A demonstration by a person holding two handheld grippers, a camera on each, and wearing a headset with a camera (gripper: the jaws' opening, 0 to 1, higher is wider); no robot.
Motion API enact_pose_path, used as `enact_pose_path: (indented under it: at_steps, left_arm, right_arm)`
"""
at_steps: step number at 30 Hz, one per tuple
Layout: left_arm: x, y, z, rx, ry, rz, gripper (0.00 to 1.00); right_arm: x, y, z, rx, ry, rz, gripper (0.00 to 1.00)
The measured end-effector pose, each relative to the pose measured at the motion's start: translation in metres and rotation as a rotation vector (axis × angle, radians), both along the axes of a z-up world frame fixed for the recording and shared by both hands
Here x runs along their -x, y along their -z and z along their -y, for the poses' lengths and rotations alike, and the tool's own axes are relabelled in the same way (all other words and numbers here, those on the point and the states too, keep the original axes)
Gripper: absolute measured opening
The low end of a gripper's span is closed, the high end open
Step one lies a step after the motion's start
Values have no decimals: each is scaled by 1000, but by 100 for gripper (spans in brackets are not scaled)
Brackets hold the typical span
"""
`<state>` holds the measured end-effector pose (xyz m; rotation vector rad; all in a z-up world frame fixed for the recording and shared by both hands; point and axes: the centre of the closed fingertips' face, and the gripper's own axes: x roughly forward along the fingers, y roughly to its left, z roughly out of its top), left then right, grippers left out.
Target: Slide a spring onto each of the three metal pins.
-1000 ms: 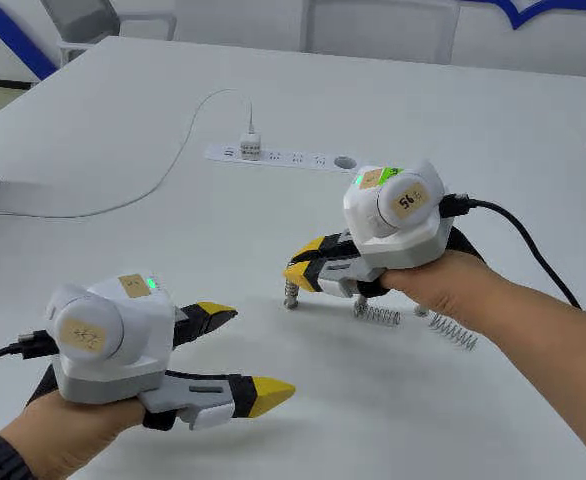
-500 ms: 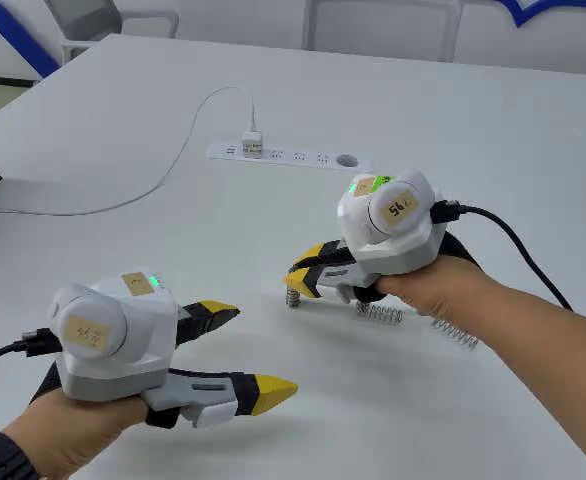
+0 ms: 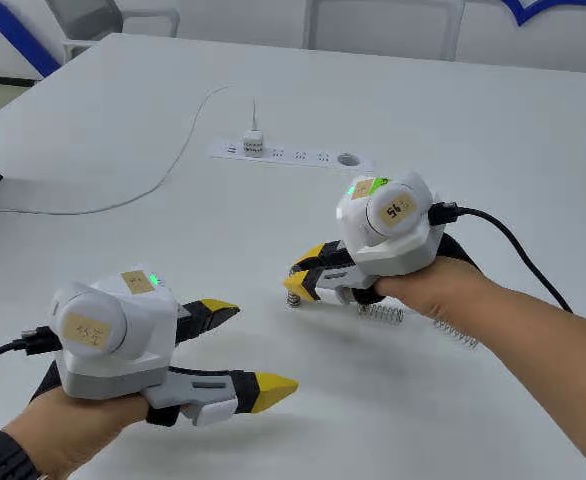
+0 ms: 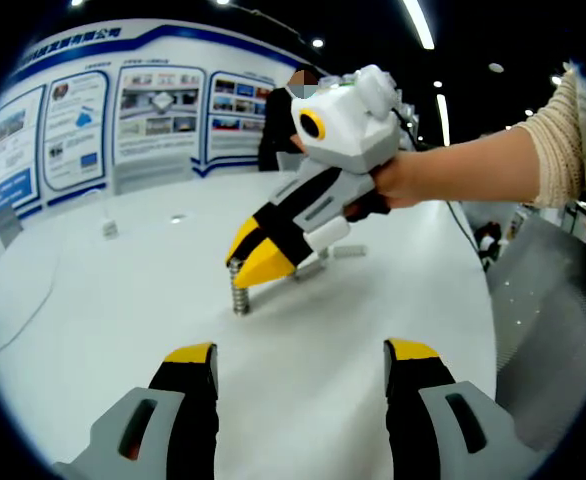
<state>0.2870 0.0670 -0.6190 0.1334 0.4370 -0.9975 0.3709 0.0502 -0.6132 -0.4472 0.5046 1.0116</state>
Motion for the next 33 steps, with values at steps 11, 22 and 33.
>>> enact_pose_path:
  at_steps: [11,22,33]
  left_arm:
    - [0,-2,3,1,5,5,69]
    - [-2,-4,5,7,7,9,69]
    - [-2,-5,6,3,14,11,68]
  right_arm:
    - [7,-6,13,-23,25,6,20]
    - [23,-12,28,-29,29,19,22]
    - [38,-10,50,-18,43,25,22]
